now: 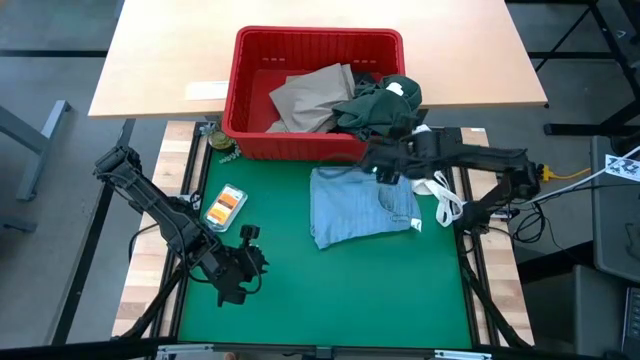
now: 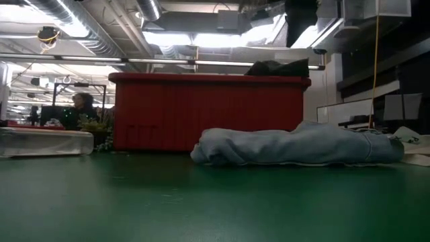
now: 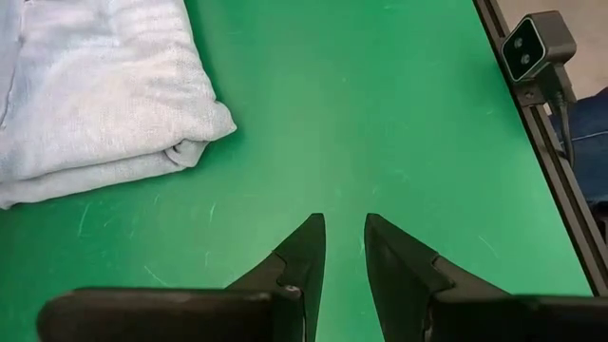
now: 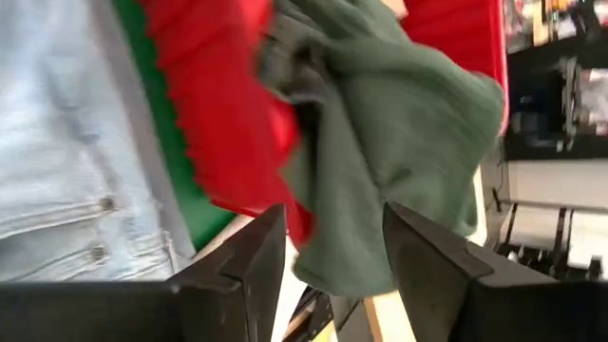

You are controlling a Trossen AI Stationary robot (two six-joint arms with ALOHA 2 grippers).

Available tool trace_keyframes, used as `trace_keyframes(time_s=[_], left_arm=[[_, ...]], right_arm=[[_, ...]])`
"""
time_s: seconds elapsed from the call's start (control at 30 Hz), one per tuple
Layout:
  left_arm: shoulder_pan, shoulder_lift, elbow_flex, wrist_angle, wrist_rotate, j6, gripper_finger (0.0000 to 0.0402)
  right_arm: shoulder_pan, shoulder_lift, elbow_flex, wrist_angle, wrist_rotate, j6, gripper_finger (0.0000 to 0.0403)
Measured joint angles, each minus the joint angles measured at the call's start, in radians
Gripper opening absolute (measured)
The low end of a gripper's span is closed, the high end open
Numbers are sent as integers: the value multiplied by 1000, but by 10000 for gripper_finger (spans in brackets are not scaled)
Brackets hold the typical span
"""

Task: Fold Laundry from Bin
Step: Fold the green polo shirt

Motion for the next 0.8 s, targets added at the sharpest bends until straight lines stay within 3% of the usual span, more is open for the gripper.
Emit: trace_keyframes(time_s=[0.23, 0.43, 0.8], left_arm=[[0, 0, 0, 0, 0, 0, 74], [0, 0, 0, 0, -1, 0, 74], [0, 0, 0, 1, -49, 1, 74]], right_arm=[[-126, -4, 0, 5, -122, -66, 179], [-189, 7, -14, 71, -126, -110, 179], [-204, 64, -14, 82, -148, -143, 179]])
